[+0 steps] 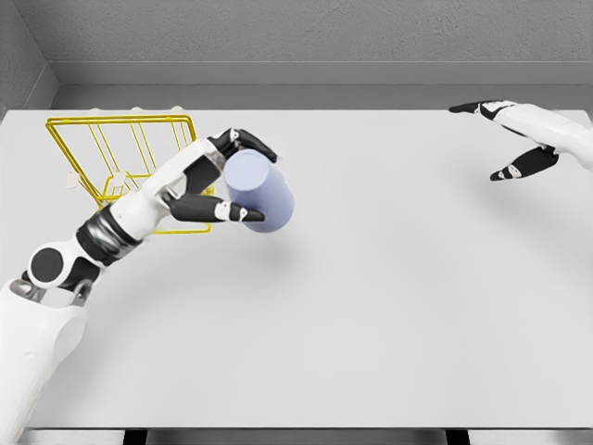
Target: Place the cup on the cup holder with both arms
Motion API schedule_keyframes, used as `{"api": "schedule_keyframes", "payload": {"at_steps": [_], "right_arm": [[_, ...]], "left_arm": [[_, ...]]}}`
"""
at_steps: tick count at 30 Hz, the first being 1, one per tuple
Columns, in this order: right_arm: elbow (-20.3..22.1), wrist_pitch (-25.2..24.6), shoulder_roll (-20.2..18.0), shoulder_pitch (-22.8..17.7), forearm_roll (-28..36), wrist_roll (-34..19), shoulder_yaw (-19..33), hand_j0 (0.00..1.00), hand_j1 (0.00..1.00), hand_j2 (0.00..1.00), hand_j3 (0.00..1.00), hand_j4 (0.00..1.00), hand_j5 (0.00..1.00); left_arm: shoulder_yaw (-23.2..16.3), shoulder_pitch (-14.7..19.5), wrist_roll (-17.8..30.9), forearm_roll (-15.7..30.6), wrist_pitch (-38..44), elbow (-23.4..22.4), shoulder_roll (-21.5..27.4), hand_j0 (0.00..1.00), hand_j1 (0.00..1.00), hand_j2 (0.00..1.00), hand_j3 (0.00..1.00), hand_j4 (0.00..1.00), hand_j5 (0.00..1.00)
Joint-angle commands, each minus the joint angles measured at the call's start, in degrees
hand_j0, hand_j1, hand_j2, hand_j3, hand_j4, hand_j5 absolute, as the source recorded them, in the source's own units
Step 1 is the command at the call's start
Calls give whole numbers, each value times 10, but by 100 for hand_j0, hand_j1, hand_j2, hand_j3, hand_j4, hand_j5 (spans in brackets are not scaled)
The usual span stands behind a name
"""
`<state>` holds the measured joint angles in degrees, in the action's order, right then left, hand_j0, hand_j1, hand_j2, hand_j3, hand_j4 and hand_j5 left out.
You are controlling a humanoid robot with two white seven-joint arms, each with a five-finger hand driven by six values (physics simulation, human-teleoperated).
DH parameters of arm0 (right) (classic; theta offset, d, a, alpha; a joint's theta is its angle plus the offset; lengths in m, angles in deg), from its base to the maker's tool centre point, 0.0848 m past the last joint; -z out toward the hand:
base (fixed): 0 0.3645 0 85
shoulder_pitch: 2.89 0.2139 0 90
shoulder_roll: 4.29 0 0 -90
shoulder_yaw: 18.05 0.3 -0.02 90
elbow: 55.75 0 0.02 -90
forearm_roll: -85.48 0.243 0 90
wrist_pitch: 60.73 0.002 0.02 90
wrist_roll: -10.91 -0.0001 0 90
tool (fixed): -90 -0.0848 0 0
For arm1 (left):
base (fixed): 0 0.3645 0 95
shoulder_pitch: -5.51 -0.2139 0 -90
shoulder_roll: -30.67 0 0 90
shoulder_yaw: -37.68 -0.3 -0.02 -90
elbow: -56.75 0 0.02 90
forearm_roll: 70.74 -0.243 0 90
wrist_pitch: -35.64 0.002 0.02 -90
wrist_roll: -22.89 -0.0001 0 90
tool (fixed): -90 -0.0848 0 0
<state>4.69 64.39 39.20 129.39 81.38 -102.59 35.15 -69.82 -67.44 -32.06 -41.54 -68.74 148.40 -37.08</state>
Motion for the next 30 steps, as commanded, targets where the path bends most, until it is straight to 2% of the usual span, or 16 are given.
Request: {"api": "schedule_keyframes", "payload": {"at_steps": [1, 9, 30], "right_arm": [[0, -1, -1, 0, 4, 0, 1, 100, 100, 100, 100, 100, 100], [0, -1, -2, 0, 4, 0, 1, 100, 100, 100, 100, 100, 100], [-2, -1, -4, 1, 4, 0, 2, 100, 100, 100, 100, 100, 100]], "left_arm": [[13, 0, 0, 25, 0, 10, 23, 43, 43, 43, 43, 43, 43], [21, 4, 0, 47, 1, 18, 41, 43, 43, 43, 43, 43, 43], [65, 6, 0, 51, 5, 9, 98, 43, 43, 43, 43, 43, 43]]}}
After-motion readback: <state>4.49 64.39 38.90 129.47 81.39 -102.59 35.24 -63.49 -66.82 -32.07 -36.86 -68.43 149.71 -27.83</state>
